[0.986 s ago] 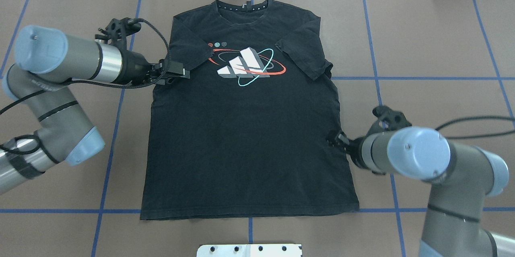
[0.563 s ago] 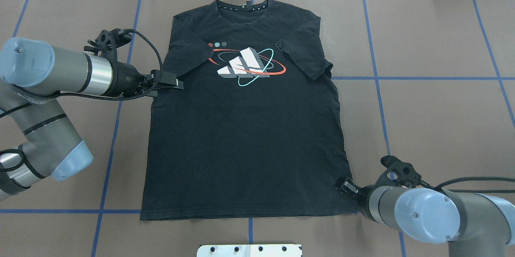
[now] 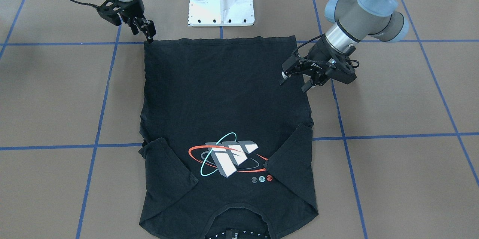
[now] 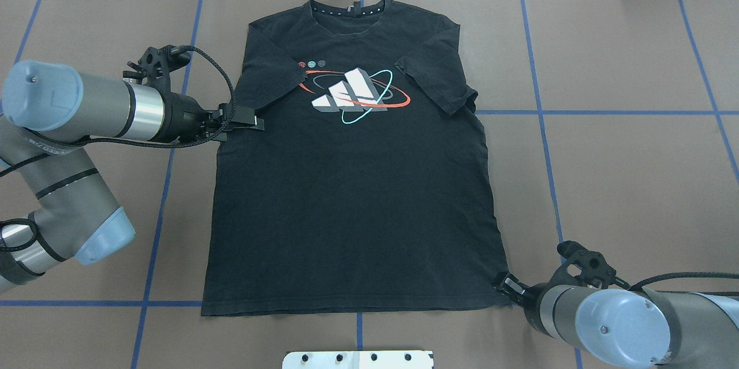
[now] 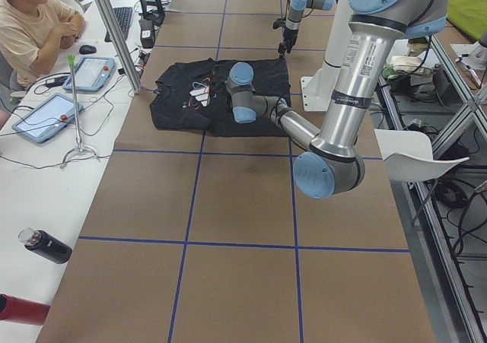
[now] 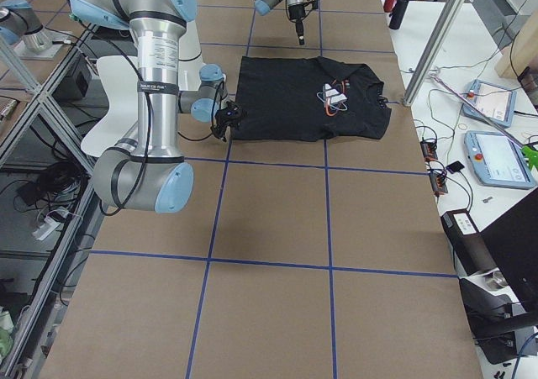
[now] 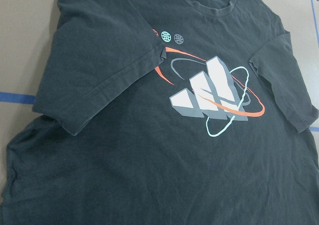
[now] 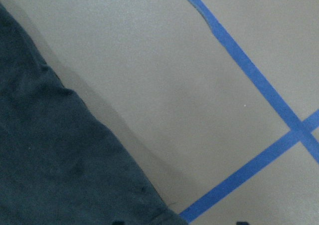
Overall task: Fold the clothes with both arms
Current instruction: 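Move the left gripper down to the hem corner nearest it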
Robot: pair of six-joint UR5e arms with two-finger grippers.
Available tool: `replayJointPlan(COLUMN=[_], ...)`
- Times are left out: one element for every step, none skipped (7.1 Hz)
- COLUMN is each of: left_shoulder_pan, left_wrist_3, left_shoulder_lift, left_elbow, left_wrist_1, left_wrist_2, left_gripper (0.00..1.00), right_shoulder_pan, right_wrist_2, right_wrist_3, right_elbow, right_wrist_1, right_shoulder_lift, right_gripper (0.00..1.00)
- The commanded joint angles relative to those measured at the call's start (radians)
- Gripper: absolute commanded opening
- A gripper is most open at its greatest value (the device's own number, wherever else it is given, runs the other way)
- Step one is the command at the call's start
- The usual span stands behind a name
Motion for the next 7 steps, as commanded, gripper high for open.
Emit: replayJointPlan(left_shoulder_pan=[0.015,0.015,0.015,0.015,0.015,0.015,0.015], left_wrist_3=[0.0,0.0,0.0,0.0,0.0,0.0,0.0], left_shoulder_lift=[-0.001,-0.001,0.001,0.001,0.002,0.002,0.002], left_elbow=[-0.003,-0.003,-0.003,-0.003,-0.003,-0.002,-0.002], left_wrist_1=[0.026,0.026,0.026,0.026,0.026,0.026,0.026], left_wrist_2=[0.025,0.025,0.025,0.025,0.025,0.025,0.025], left_gripper=[0.99,0.99,0.99,0.99,0.99,0.99,0.99], right_shoulder_pan=[-0.01,-0.011,-0.009,-0.009,-0.007,-0.004,0.005], right_wrist_2=[-0.001,-0.005,-0.008,-0.015,-0.021,-0.022,-0.025], right_wrist_3=[-0.004,-0.007,-0.009,-0.012,-0.013,-0.013,-0.013], right_elbow=[-0.009,-0.018,-0.033,-0.049,-0.05,-0.049,-0.044], right_wrist_1=[0.001,0.0,0.001,0.001,0.0,0.001,0.0], right_shoulder_lift=[0.004,0.011,0.032,0.046,0.047,0.046,0.044], right_gripper=[0.8,0.79,0.78,0.77,0.73,0.63,0.52])
